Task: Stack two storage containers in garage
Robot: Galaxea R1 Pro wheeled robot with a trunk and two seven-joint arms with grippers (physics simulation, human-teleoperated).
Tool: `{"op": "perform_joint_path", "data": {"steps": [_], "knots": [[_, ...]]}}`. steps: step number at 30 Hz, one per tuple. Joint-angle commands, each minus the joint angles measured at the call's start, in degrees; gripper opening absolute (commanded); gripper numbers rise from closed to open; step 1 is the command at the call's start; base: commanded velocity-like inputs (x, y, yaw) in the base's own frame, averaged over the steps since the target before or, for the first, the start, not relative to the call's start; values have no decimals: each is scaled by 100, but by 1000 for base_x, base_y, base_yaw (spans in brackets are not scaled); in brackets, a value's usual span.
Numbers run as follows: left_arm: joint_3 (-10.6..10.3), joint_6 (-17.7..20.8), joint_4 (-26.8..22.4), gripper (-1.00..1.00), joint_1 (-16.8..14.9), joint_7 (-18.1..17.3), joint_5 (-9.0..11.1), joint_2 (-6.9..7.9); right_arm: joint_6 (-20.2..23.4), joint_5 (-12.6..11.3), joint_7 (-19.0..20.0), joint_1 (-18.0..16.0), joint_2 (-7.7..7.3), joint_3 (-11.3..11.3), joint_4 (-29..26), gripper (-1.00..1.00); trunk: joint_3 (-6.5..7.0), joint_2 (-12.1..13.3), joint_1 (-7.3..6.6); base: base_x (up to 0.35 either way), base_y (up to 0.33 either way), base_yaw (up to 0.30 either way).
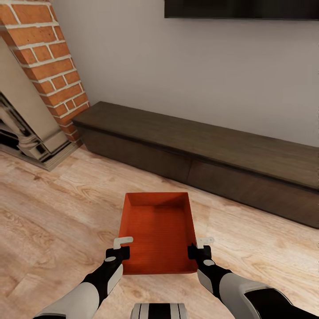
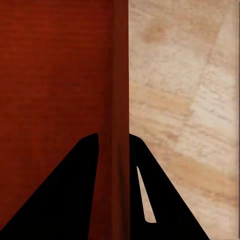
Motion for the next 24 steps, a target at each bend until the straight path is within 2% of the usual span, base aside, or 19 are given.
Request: {"op": "perform_joint_path", "data": {"steps": [1, 24], "knots": [[46, -11, -3, -100, -2, 48, -3, 4, -37, -109, -51, -7, 0, -42, 20, -100, 15, 40, -23, 0, 0, 0], [46, -4, 3, -100, -2, 48, 1, 4, -36, -108, -51, -7, 0, -42, 20, -100, 428, 963, -528, 0, 0, 0]]}}
